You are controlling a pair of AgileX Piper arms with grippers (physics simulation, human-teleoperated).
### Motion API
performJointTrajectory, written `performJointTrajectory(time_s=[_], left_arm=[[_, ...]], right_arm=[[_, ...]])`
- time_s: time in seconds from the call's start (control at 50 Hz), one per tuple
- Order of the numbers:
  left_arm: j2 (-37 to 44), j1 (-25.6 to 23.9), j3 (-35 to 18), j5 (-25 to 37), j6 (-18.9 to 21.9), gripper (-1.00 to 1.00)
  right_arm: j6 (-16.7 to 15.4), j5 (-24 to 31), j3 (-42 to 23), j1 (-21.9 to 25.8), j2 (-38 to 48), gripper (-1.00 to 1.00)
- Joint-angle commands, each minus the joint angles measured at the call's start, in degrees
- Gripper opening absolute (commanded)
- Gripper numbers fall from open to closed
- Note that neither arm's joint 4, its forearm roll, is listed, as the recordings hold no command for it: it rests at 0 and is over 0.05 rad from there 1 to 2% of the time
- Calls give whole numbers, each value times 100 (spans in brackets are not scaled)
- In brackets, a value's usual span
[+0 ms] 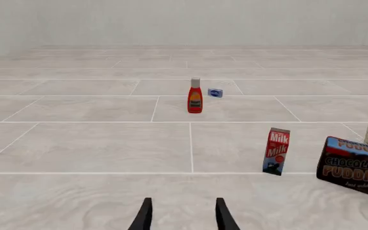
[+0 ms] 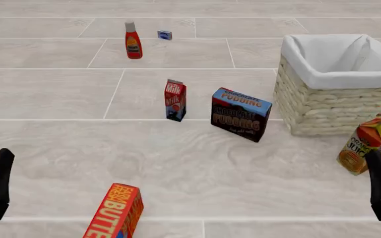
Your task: Pick the milk and place it in the basket.
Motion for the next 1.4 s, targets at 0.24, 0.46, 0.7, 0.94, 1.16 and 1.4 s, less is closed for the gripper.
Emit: performJointTrajectory(time_s=[0.24, 0.46, 0.7, 0.94, 1.16, 1.4], left_arm=[[18, -1, -1, -13, 1, 100], [19, 0, -1, -13, 2, 100], [18, -1, -1, -13, 2, 100], [18, 0, -1, -13, 3, 100], [17, -1, -1, -13, 1, 100], [18, 0, -1, -13, 2, 100]], right_arm=[[-352, -519, -312, 508, 1059, 100], [-651, -219, -1233, 900, 1720, 100], [-918, 199, -2395, 1570, 2587, 100], [-1366, 594, -3622, 2051, 3719, 100], [-1621, 1019, -4776, 2587, 4985, 100], [-1982, 1541, -6173, 3076, 6518, 100]])
